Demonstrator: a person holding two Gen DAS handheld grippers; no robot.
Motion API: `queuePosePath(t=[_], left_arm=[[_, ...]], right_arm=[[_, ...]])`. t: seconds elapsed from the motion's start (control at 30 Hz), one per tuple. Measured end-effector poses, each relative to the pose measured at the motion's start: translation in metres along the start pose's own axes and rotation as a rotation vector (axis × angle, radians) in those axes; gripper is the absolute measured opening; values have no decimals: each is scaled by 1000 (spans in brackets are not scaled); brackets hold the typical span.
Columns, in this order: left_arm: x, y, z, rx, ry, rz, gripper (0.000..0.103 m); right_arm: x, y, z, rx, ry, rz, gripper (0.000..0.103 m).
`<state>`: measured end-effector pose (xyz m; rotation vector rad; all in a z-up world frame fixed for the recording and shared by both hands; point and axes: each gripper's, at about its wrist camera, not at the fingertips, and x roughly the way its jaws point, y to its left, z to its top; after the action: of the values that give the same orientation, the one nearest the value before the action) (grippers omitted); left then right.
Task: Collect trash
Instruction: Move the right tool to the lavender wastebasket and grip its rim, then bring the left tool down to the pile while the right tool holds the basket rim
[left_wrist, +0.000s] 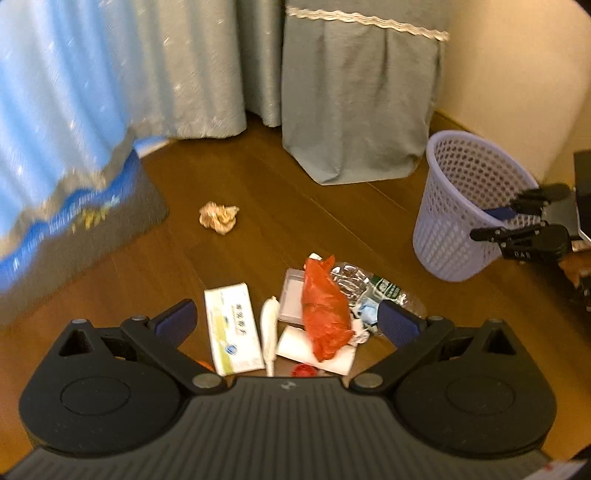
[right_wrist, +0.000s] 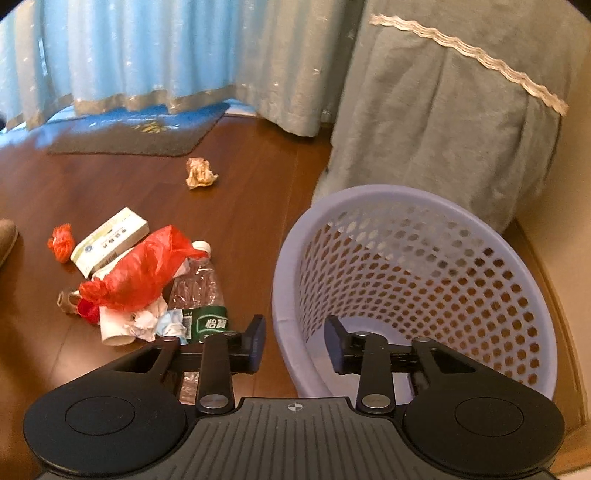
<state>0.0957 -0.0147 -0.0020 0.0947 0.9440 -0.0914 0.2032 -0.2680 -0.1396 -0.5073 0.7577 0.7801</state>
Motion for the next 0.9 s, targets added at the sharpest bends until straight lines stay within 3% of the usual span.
queuePosePath(t=[0.27,0.43,0.53,0.63,0.8,0.9], left_arm=[[-6,13,19,70,12,-14,102],[25,17,25,129,24,-99,102],[45,25,20,94,-13,-158,102],[67,31,16,83,-1,-217,102],[80,32,6,141,-109,-239,102],[87,35,-9,102,-146,-222,102]], right_arm=[[11,1,-18,-49,-44,-5,18],[17,3,-23,-17,-42,-38,14],[18,7,-22,-57,-36,-82,12],[15,11,-23,-80,-39,-102,12],[20,30,-32,-130,-70,-168,11],[25,44,-36,-161,-106,-224,9]])
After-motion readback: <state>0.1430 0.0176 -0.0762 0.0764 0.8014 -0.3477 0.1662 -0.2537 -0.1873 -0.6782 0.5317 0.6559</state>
